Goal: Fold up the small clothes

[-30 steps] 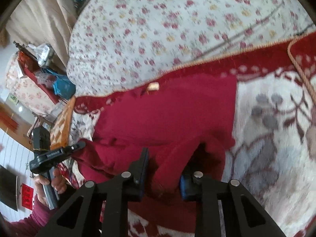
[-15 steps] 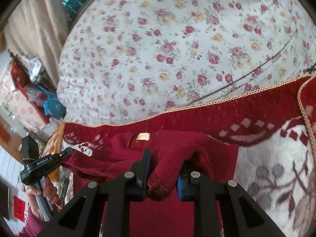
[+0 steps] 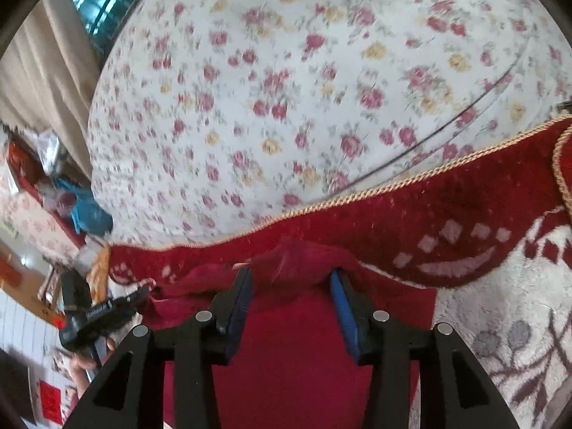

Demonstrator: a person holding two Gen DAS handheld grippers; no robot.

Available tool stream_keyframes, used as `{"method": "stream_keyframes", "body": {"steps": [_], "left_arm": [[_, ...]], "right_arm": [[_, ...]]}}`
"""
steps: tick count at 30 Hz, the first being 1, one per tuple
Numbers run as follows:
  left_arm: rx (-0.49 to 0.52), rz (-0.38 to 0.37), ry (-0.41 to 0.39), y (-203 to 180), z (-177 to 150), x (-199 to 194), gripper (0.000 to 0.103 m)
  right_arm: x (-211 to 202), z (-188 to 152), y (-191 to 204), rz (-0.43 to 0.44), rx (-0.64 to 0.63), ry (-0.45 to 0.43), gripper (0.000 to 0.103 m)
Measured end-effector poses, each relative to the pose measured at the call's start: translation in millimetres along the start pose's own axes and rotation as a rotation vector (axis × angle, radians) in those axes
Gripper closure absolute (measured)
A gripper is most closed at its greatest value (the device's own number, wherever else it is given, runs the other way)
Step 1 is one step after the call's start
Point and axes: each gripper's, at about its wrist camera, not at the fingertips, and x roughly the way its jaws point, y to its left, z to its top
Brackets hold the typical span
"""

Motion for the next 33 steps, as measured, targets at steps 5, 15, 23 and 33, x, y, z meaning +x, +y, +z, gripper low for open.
{"method": "stream_keyframes", "body": {"steps": [5,15,23,33], "left_arm": [[-0.015,0.048,0.002,3,3,8,0.031],[0.005,0.231,0.08,22,-15,44,0.031],[0.082,0.237,0.028,7,-31,7,0.031],[0.185,0.262,-0.023,-16,-61,-38,0.031]], "right_arm": [[8,-7,25,-0.033,-0.12,0.013,0.06],[95,-7,-12,-0.247,-0.052,0.157,0.06],[42,-19,10,-0.235,-0.105,0.134,0.06],[-12,-84,29,-0.23,-0.219,0.215,0.06]]}}
